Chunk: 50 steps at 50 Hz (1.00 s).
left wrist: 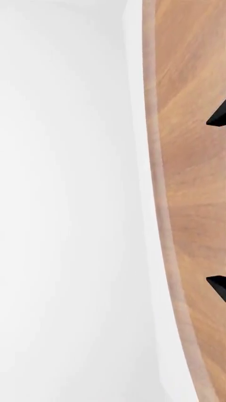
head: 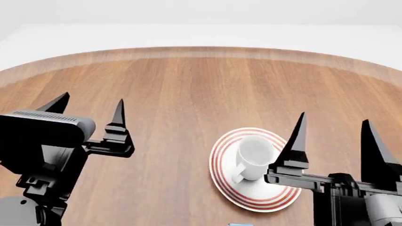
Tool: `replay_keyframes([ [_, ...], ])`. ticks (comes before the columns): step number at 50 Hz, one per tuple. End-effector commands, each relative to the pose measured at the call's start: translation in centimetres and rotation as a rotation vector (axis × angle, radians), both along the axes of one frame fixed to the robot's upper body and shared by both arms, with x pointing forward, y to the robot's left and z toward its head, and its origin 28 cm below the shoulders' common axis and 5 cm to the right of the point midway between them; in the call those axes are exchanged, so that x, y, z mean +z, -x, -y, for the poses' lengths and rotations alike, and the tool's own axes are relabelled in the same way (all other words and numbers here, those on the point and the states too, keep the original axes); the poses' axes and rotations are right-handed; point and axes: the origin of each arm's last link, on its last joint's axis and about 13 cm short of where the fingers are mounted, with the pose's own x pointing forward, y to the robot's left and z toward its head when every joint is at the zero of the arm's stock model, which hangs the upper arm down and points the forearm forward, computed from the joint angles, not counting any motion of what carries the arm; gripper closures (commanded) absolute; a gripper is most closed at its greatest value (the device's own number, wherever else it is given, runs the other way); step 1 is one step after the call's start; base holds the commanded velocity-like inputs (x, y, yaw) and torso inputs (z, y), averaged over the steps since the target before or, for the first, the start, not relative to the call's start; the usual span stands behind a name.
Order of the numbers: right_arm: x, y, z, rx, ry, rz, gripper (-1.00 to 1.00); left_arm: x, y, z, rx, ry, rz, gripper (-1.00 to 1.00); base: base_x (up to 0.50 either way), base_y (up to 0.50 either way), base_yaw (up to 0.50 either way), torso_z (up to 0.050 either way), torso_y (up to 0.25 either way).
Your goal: Pick up the white mug and put it on the plate, and put the chocolate pudding to the right of the plate.
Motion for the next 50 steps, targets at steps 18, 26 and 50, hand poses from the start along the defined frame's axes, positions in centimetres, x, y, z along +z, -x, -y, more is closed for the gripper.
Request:
replay_keyframes([
  [18,1.4,3.3,-2.2,0.006,0.042,-0.345,-1.00,-0.4,-0.2,0.2,-0.010,0.001,-0.016,-1.00,0.00,0.00,0.00,0.000,0.000],
  [26,1.4,3.6,-2.7,0.059,0.028,-0.456,-1.00,-0.4,-0.1,0.2,-0.013,0.006,-0.023,-1.00,0.00,0.00,0.00,0.000,0.000],
  [50,2.1,4.7,-4.2,0.208,0.019,-0.714,-1.00,-1.0,-0.3,0.1,-0.015,0.028,-0.046,-1.00,0.00,0.00,0.00,0.000,0.000],
])
